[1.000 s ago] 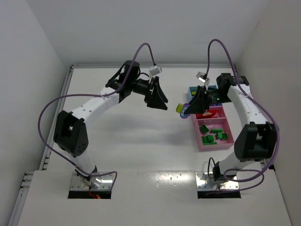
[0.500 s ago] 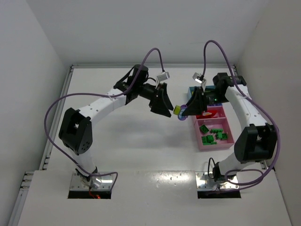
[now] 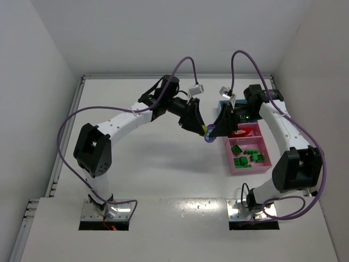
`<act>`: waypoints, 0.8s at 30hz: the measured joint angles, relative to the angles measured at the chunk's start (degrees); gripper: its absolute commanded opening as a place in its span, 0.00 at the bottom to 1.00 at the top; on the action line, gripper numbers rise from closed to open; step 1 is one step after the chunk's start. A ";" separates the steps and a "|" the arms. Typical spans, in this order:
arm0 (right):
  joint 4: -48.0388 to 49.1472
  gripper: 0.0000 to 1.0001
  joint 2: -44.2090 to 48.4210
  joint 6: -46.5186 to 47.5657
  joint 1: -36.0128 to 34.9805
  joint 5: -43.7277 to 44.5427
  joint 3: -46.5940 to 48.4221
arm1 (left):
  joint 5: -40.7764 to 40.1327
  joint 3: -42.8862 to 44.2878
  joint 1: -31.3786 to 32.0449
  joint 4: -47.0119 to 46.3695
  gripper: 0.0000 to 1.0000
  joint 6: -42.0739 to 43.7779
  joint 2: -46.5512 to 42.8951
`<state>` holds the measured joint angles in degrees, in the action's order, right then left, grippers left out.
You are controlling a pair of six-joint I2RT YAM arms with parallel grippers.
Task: Sort the legos into containers by color
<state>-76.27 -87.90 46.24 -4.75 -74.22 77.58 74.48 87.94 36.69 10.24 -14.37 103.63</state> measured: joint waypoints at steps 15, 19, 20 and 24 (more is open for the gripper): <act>2.86 0.00 0.24 -2.27 3.56 2.05 -2.67 | -1.22 -2.45 -0.81 -0.61 0.00 1.18 -0.44; 5.33 0.00 0.31 -4.13 10.69 5.92 -2.67 | -1.01 -6.19 -3.93 -0.02 0.00 2.08 -3.04; 6.34 0.00 0.28 -4.85 12.33 7.15 -2.67 | -1.09 -6.91 -4.61 -0.07 0.00 2.25 -3.72; 14.95 0.00 0.28 -11.61 17.57 14.16 -3.04 | -3.72 -11.45 -7.15 0.07 0.00 3.50 -7.93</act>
<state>-61.32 -87.61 34.63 12.82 -60.05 74.54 70.76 76.49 29.54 10.31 -10.87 95.70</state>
